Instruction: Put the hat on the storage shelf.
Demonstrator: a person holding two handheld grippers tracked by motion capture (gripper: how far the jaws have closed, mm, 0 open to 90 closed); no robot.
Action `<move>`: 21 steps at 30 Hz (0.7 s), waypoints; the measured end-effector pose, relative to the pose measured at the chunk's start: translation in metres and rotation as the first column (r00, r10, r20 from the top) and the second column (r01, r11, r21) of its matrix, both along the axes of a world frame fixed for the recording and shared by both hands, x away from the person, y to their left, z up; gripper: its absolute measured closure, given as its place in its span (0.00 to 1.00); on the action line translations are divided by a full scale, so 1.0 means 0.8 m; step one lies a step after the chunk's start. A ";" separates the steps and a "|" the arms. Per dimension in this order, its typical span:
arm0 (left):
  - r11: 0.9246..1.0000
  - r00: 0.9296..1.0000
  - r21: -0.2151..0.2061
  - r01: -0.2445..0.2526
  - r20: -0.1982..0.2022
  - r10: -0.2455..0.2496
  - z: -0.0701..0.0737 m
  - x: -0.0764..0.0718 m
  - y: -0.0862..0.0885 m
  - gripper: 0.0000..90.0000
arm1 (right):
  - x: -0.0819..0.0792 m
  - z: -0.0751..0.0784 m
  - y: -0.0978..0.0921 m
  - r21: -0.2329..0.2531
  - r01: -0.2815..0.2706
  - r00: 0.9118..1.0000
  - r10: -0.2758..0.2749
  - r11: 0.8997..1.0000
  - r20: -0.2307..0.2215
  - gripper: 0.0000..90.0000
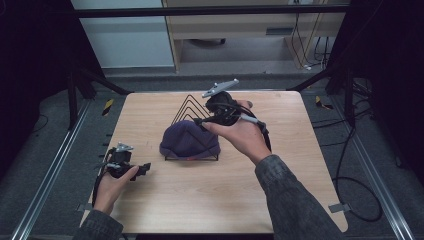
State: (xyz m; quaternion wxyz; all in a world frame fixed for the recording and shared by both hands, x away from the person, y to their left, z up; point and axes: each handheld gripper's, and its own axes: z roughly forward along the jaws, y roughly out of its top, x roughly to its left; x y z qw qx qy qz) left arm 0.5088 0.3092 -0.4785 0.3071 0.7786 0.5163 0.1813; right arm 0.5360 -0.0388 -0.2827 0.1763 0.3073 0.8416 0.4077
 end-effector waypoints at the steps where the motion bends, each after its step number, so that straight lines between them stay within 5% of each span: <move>1: 1.000 1.000 0.002 -0.001 -0.003 0.001 -0.001 0.000 0.000 0.10 | 0.000 0.000 -0.001 0.002 0.003 1.000 -0.003 1.000 -0.001 0.36; 13: 0.998 0.998 0.051 0.023 -0.061 -0.020 -0.015 0.004 -0.007 0.07 | -0.008 0.003 -0.027 0.023 0.040 0.999 -0.040 0.999 -0.001 0.24; 21: 0.996 0.998 0.077 0.037 -0.057 -0.033 -0.022 0.004 -0.011 0.00 | -0.018 -0.020 -0.078 0.041 0.116 0.993 -0.117 0.992 0.018 0.16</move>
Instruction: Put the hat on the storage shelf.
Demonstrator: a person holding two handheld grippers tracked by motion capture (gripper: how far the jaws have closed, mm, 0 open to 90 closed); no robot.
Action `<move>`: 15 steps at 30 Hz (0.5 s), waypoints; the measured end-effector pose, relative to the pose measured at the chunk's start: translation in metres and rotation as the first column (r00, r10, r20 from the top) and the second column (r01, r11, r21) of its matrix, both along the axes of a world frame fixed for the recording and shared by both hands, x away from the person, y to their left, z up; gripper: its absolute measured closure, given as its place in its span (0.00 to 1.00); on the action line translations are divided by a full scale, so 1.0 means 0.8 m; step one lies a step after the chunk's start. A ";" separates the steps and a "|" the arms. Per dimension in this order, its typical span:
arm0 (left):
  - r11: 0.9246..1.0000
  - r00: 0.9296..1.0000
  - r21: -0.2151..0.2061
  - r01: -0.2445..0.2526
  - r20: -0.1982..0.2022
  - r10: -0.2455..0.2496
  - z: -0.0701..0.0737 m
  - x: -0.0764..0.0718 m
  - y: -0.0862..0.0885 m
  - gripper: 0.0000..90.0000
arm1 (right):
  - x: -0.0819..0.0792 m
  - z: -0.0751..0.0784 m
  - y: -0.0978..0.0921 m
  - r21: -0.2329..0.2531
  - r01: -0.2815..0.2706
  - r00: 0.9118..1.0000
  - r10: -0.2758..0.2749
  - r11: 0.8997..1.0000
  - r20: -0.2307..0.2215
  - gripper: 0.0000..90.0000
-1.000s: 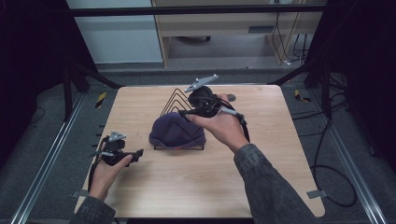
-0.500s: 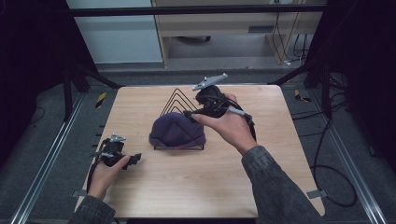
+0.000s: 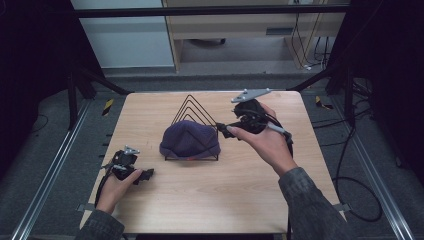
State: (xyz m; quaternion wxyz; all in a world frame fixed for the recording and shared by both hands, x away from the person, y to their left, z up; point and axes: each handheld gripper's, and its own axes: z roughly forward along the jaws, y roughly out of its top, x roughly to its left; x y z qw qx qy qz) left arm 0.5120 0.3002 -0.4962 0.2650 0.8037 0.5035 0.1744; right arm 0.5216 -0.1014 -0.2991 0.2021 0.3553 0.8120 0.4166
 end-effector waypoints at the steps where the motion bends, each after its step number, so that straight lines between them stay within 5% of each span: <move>1: 1.000 1.000 0.000 0.005 0.006 -0.005 -0.001 -0.001 0.001 0.00 | -0.002 -0.006 -0.007 0.007 0.011 1.000 -0.011 1.000 -0.004 0.15; 11: 1.000 0.999 -0.013 0.016 0.037 -0.015 -0.004 -0.003 0.004 0.00 | -0.024 -0.086 -0.064 -0.008 0.069 0.997 -0.069 0.998 -0.025 0.12; 15: 1.000 0.999 -0.016 0.014 0.042 -0.014 -0.005 -0.003 0.004 0.00 | -0.034 -0.145 -0.089 0.001 0.117 0.990 -0.116 0.993 -0.084 0.12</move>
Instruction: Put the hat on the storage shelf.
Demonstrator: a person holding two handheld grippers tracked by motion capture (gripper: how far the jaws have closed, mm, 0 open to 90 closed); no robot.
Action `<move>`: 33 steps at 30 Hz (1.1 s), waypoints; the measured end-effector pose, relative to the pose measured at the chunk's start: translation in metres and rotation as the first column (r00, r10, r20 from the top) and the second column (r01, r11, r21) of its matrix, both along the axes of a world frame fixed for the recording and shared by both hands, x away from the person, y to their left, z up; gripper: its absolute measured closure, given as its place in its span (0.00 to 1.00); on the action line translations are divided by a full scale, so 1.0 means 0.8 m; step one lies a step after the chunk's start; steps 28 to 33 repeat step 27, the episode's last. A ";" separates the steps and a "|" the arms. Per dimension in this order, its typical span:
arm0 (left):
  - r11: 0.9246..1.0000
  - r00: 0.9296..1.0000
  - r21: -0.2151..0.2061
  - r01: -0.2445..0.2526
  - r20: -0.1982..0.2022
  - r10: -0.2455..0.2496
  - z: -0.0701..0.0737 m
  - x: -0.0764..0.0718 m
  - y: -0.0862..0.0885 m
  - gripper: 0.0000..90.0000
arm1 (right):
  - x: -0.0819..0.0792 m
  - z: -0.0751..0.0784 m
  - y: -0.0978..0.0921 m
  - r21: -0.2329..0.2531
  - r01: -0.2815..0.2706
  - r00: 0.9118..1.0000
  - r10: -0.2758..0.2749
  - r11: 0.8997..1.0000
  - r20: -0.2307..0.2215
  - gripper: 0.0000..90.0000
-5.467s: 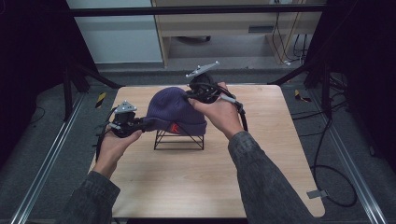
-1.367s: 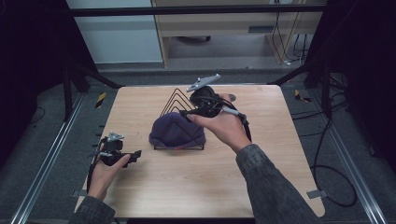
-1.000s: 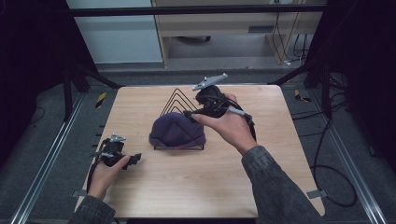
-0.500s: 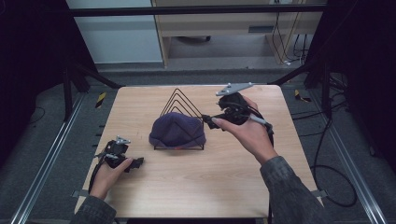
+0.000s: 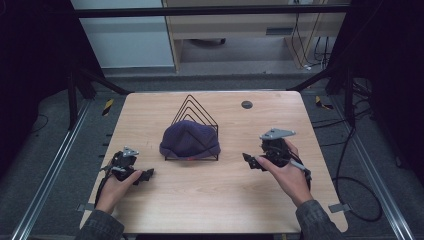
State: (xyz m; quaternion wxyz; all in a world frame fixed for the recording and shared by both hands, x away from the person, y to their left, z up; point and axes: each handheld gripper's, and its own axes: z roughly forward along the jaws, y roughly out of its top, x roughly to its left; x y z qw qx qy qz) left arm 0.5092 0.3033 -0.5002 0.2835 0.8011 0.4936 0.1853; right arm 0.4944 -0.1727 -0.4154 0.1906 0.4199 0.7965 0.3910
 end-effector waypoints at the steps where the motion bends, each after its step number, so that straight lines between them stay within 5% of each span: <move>1: 1.000 1.000 -0.003 -0.002 0.003 0.002 0.000 0.000 -0.001 0.00 | -0.001 -0.012 -0.004 0.002 0.010 1.000 -0.010 1.000 -0.013 0.12; 7: 1.000 1.000 -0.006 -0.003 0.010 0.003 -0.001 0.000 -0.002 0.00 | -0.003 -0.069 -0.017 0.002 0.044 0.994 -0.043 0.999 -0.095 0.12; 12: 1.000 1.000 -0.005 0.000 0.013 0.000 -0.001 -0.001 -0.002 0.00 | -0.004 -0.094 -0.019 -0.040 0.064 0.989 -0.069 0.997 -0.129 0.15; 22: 1.000 1.000 -0.004 0.012 0.008 -0.012 -0.001 0.001 -0.005 0.00 | -0.014 -0.108 -0.009 -0.125 0.056 0.990 -0.072 0.991 -0.124 0.15; 33: 1.000 1.000 -0.003 0.010 0.007 -0.010 -0.001 0.001 -0.006 0.00 | -0.017 -0.111 -0.008 -0.101 0.064 0.991 -0.075 0.993 -0.111 0.13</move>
